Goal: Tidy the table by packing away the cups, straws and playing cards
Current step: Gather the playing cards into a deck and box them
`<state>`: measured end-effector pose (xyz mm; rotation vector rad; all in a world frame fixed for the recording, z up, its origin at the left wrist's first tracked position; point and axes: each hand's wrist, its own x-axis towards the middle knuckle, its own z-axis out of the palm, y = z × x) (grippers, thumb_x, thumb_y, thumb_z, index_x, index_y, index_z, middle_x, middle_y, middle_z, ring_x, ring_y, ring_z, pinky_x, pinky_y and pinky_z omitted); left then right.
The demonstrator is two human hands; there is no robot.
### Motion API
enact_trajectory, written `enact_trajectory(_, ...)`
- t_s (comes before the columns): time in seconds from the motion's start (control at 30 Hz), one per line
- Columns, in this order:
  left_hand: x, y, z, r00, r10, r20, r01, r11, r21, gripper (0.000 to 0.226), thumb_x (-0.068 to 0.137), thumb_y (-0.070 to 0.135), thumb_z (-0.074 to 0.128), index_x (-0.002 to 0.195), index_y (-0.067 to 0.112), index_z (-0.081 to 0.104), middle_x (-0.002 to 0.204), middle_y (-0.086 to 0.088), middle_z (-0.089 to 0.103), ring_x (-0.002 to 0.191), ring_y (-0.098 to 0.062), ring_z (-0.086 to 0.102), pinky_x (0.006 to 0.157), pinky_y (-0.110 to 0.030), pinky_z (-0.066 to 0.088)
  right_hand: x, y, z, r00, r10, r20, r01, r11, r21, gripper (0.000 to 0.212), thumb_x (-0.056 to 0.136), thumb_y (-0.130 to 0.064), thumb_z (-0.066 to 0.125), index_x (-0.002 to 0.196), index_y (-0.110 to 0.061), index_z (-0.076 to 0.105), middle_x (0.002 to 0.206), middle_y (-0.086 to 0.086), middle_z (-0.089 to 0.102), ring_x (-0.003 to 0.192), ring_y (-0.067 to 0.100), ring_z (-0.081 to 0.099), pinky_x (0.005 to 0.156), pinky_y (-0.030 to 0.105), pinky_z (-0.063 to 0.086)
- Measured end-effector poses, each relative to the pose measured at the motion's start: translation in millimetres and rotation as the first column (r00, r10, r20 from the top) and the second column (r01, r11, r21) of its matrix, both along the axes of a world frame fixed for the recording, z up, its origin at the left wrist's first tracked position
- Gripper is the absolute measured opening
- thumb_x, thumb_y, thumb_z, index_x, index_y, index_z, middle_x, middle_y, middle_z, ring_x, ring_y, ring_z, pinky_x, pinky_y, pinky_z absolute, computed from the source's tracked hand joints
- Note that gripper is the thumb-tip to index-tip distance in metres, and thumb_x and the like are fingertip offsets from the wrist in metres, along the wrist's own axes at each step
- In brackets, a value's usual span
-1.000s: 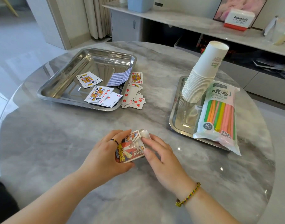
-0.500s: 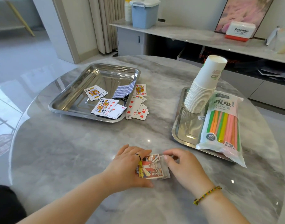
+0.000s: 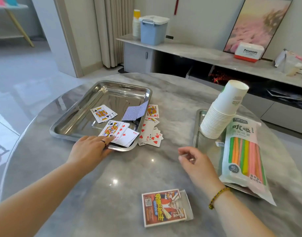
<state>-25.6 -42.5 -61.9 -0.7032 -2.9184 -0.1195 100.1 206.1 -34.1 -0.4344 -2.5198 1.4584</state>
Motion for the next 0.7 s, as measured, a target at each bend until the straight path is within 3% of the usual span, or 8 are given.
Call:
enact_trajectory(0.07,-2,-6,-2,0.999,-0.035,-0.028,0.034,0.999,-0.018,0.042,0.092,0.043,0.036,0.134,0.037,0.035,0.138,0.018,0.044,0.125,-0.008,0.043,0.099,-0.021,0.029,-34,2,-2,0.999,0.004,0.054,-0.007,0.999,0.046,0.017,0.082,-0.004,0.057,0.094,-0.016,0.061,0.089,-0.003,0.055,0.070,0.005,0.046,0.058,0.008,0.036)
enact_trajectory(0.17,-9,-8,-3,0.999,-0.051,-0.011,0.052,0.996,0.074,0.036,0.091,0.033,0.047,0.127,0.032,0.048,0.131,0.013,0.054,0.119,-0.013,0.051,0.094,-0.024,0.035,-92,5,1,0.992,0.035,0.122,-0.042,0.998,0.056,0.023,0.082,-0.005,0.058,0.105,-0.005,0.061,0.095,0.003,0.055,0.066,0.004,0.045,0.055,0.003,0.037)
enact_trajectory(0.27,-16,-7,0,0.995,-0.085,-0.048,0.088,0.994,0.071,0.035,0.088,0.034,0.051,0.123,0.038,0.050,0.130,0.020,0.052,0.115,-0.005,0.053,0.090,-0.022,0.037,-146,0,-1,0.981,-0.038,0.189,0.042,0.999,-0.017,0.026,0.083,-0.008,0.059,0.109,-0.005,0.059,0.111,0.014,0.060,0.084,0.014,0.050,0.070,0.017,0.040)
enact_trajectory(0.33,-23,-8,0,0.990,-0.132,-0.058,0.139,0.978,0.155,0.036,0.061,0.025,0.081,0.094,0.033,0.069,0.100,0.015,0.070,0.082,-0.005,0.068,0.069,-0.022,0.048,-182,-2,-8,0.962,-0.119,0.245,0.120,0.993,0.014,0.030,0.084,-0.012,0.059,0.113,-0.006,0.056,0.118,0.012,0.059,0.095,0.018,0.053,0.081,0.025,0.041)
enact_trajectory(0.4,-26,-9,-2,0.981,-0.167,-0.094,0.183,0.965,0.186,0.043,0.029,0.020,0.092,0.068,0.025,0.074,0.070,0.009,0.073,0.055,-0.009,0.067,0.053,-0.019,0.050,-210,-5,-14,0.948,-0.183,0.262,0.157,0.981,0.118,0.033,0.083,-0.021,0.060,0.114,-0.009,0.056,0.119,0.010,0.061,0.105,0.023,0.056,0.089,0.032,0.044)
enact_trajectory(0.5,-36,-8,-8,0.973,-0.146,-0.177,0.176,0.970,0.166,0.046,0.021,0.022,0.092,0.063,0.024,0.074,0.064,0.009,0.072,0.050,-0.009,0.066,0.051,-0.018,0.050,-241,-8,-22,0.918,-0.276,0.283,0.170,0.922,0.348,0.049,0.077,-0.041,0.063,0.115,-0.012,0.053,0.120,0.011,0.056,0.112,0.029,0.050,0.090,0.036,0.042)
enact_trajectory(0.6,-38,-9,-11,0.975,-0.130,-0.181,0.162,0.972,0.172,0.045,0.020,0.021,0.092,0.062,0.023,0.073,0.063,0.008,0.071,0.049,-0.009,0.065,0.050,-0.019,0.049,-261,-13,-20,0.855,-0.316,0.412,0.047,0.837,0.545,0.067,0.069,-0.052,0.066,0.119,-0.012,0.048,0.121,0.010,0.051,0.114,0.029,0.046,0.092,0.037,0.040)
enact_trajectory(0.7,-39,-11,-11,0.979,-0.122,-0.166,0.151,0.973,0.176,0.046,0.021,0.019,0.091,0.063,0.023,0.073,0.064,0.007,0.072,0.050,-0.010,0.066,0.048,-0.021,0.049,-276,-16,-8,0.781,-0.218,0.586,-0.144,0.849,0.509,0.058,0.071,-0.048,0.066,0.114,-0.012,0.052,0.114,0.009,0.057,0.108,0.030,0.053,0.096,0.038,0.043)
